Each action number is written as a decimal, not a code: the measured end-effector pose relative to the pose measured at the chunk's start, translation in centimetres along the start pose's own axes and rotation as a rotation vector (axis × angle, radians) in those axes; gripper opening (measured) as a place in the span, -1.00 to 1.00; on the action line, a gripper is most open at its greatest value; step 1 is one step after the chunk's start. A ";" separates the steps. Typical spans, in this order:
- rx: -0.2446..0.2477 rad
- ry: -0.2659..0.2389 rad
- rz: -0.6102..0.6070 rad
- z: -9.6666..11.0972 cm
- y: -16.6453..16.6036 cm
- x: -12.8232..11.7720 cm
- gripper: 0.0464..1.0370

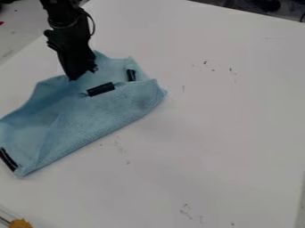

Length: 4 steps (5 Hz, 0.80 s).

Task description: Fold from the left to the right

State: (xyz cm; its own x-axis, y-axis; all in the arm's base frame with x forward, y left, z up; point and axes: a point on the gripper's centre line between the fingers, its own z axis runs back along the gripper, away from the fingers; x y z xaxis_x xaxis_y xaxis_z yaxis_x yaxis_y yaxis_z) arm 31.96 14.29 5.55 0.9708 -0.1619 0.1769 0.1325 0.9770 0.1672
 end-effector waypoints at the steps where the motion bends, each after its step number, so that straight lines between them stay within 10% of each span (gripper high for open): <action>1: -0.073 -0.006 0.024 -0.1 -3.9 -0.1 -0.95; 3: -0.159 0.003 0.045 -1.2 -7.3 -1.2 -0.90; 4: -0.162 0.003 0.025 -1.2 -7.4 -1.2 -0.57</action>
State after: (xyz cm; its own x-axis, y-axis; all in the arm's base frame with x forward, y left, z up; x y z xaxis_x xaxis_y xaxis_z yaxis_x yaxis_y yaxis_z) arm 30.03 7.40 2.94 0.9748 -0.1368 0.1760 0.1382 0.9904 0.0040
